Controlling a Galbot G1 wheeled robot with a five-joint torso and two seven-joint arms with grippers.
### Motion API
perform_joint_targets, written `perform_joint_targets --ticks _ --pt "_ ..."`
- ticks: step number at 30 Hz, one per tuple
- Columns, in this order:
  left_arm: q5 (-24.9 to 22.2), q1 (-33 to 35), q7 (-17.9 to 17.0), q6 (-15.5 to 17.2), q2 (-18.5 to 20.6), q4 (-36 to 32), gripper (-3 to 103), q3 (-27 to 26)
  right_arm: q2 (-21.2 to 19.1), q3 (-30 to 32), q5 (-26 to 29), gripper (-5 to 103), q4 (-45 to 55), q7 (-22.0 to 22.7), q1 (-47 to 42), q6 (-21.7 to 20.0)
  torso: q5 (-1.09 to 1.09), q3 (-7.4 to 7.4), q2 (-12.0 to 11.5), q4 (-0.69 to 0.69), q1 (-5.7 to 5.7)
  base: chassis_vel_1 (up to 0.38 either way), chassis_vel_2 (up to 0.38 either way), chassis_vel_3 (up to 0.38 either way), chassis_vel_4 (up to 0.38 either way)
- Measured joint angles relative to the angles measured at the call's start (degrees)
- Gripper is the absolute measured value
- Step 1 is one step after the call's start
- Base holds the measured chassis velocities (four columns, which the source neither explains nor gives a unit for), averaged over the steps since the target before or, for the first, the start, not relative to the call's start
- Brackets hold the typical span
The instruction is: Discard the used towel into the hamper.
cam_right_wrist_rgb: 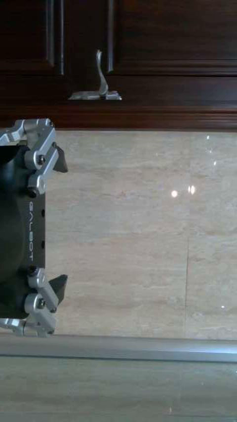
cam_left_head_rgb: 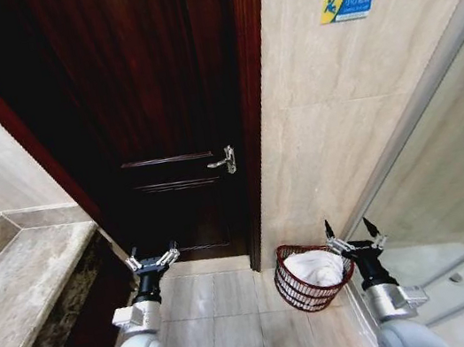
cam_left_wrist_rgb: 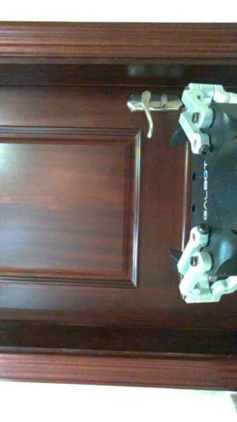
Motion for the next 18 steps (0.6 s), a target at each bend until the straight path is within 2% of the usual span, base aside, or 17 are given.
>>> perform_joint_targets --ticks 18 --pt "0.2 -0.3 -0.1 0.4 -0.1 -0.1 100 0.3 -0.3 -0.2 -0.2 100 -0.6 -0.4 1.1 -0.5 0.00 3.24 6.0 0.00 2.78 0.000 0.000 0.000 0.000"
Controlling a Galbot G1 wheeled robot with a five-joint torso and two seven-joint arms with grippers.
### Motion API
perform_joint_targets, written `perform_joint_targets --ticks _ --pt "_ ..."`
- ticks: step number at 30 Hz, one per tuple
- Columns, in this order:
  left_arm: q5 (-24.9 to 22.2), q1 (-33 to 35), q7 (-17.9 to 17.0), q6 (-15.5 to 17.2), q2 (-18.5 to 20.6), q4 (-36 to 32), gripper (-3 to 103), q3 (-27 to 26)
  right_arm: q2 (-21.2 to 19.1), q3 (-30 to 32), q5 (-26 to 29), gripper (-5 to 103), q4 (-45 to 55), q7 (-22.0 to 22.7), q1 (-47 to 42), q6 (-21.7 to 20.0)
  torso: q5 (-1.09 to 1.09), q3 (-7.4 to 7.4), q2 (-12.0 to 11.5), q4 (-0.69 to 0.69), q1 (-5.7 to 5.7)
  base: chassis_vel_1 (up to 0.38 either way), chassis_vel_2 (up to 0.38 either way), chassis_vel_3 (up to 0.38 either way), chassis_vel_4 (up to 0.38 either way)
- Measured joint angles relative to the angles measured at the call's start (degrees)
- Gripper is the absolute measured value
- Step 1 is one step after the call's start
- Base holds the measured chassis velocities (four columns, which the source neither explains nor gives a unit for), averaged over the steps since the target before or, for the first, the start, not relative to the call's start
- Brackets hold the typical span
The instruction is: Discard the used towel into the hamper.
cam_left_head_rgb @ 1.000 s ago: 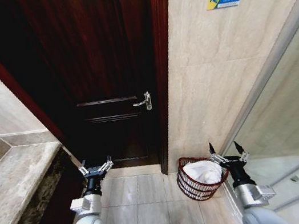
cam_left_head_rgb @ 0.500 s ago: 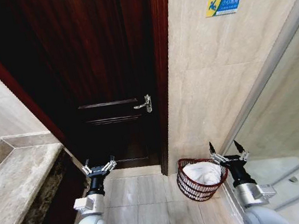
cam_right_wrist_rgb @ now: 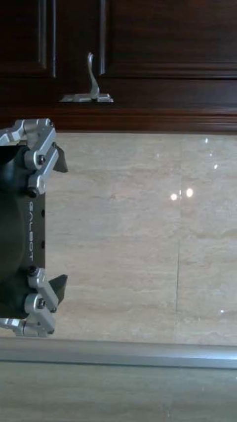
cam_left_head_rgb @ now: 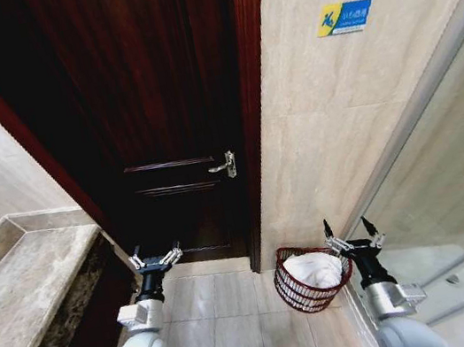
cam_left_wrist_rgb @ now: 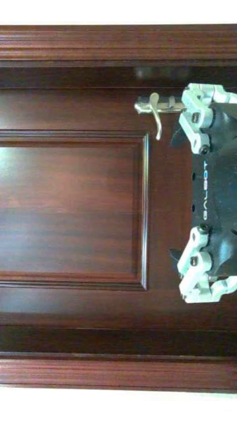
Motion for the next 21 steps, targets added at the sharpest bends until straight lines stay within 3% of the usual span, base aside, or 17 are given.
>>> perform_joint_targets --ticks 5,21 --pt "-1.3 -0.4 -0.2 -1.6 0.0 0.4 100 0.5 0.2 -0.5 -0.1 100 0.9 0.2 -0.2 -0.6 0.00 0.71 1.3 0.00 0.61 0.000 0.000 0.000 0.000" --pt "-1.5 0.0 -0.4 -3.1 0.1 1.6 100 0.2 0.4 -1.1 -0.3 100 1.8 0.3 -1.2 -1.5 0.00 0.62 1.1 0.00 0.54 0.021 -0.019 -0.022 0.019"
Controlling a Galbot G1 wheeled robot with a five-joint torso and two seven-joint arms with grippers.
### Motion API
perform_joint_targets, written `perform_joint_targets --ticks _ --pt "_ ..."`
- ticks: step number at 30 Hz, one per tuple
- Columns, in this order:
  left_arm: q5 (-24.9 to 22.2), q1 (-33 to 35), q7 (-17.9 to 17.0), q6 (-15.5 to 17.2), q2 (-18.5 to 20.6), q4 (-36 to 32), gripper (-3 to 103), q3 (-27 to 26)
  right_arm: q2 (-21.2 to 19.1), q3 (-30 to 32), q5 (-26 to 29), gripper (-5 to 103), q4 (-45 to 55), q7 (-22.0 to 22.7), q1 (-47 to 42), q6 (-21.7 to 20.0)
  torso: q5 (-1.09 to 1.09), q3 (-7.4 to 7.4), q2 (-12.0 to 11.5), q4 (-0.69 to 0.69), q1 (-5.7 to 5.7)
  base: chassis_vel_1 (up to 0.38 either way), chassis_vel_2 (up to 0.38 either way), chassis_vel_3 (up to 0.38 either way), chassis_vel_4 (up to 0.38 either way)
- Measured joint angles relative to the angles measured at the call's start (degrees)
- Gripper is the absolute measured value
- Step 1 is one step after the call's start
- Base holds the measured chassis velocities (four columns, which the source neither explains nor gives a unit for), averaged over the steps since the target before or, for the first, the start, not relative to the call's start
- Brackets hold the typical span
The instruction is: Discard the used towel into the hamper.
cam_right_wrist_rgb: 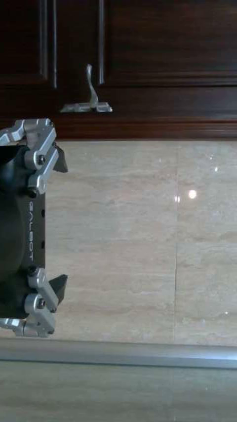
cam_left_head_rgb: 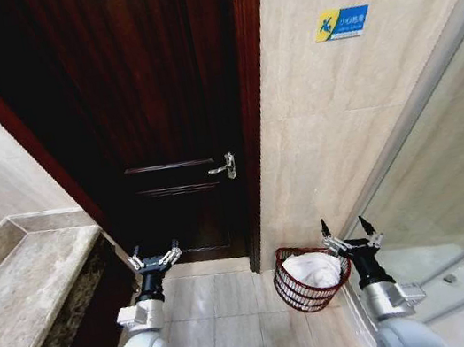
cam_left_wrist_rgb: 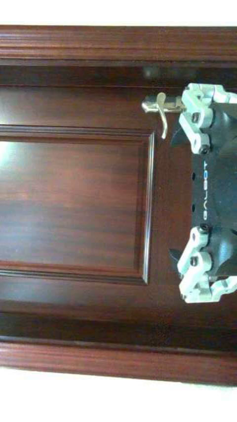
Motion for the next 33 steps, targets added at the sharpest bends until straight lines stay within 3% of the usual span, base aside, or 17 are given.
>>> perform_joint_targets --ticks 14,29,33 --pt "0.3 -0.1 0.4 0.5 -0.3 0.1 100 0.2 0.0 -0.5 -0.4 100 -0.8 0.1 -0.4 0.9 0.00 -0.23 -0.4 0.00 -0.24 0.101 -0.104 -0.102 0.097" --pt "0.8 0.2 0.5 -1.0 -0.7 0.7 100 0.4 -0.1 -0.6 -0.2 100 -1.6 0.0 -1.1 1.8 0.00 -3.41 -6.3 0.00 -2.97 0.065 -0.061 -0.060 0.062" --pt "0.7 0.0 0.4 -1.5 -0.9 0.8 100 0.5 -0.2 -0.7 -0.2 100 -1.6 0.0 -1.4 2.0 0.00 -3.69 -6.8 0.00 -3.22 0.078 -0.106 -0.106 0.088"
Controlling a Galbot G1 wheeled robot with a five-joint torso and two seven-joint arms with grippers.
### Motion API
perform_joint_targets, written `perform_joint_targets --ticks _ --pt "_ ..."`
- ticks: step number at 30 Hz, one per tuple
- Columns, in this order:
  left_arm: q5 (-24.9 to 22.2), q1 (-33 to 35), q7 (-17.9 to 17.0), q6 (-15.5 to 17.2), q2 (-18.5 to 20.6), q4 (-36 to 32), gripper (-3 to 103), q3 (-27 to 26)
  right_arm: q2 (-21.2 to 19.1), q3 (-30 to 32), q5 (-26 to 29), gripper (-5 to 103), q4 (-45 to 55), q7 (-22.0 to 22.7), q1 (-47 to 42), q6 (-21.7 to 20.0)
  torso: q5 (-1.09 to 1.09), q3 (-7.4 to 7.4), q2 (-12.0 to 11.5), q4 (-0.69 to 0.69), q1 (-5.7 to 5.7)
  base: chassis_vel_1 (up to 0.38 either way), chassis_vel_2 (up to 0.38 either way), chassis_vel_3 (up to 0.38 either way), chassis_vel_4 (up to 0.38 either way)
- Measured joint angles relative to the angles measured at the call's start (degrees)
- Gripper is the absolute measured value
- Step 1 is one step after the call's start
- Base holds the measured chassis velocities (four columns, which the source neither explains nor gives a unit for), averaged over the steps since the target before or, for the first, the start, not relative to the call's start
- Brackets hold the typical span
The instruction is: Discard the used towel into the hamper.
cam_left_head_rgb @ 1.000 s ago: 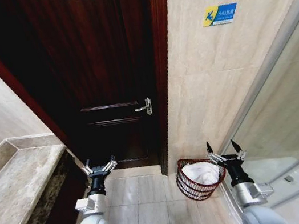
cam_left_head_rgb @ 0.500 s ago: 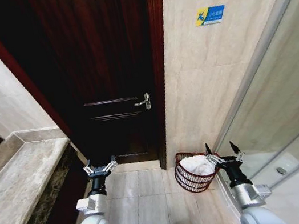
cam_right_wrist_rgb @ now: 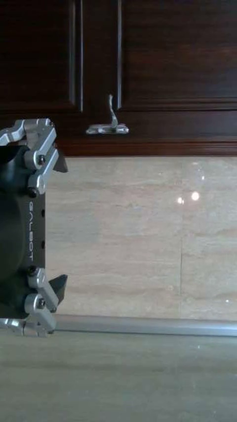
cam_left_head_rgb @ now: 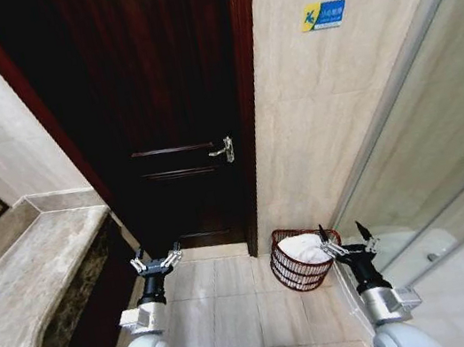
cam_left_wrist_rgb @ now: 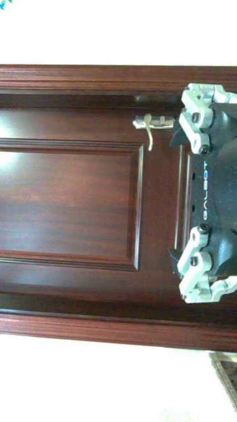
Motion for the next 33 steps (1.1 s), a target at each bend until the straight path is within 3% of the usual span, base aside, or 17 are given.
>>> perform_joint_targets --ticks 20,33 --pt "-0.3 2.2 0.0 -0.3 -0.8 -0.6 100 -0.8 -0.4 -1.9 -0.9 100 -0.4 0.5 -2.0 1.9 0.00 -0.05 -0.1 0.00 -0.05 0.094 -0.098 -0.093 0.100" --pt "-1.3 1.8 -0.7 -2.9 -0.9 0.1 100 -0.2 -1.3 -2.3 -0.9 100 -1.1 1.4 -3.6 3.7 0.00 0.04 0.1 0.00 0.04 0.096 -0.099 -0.082 0.095"
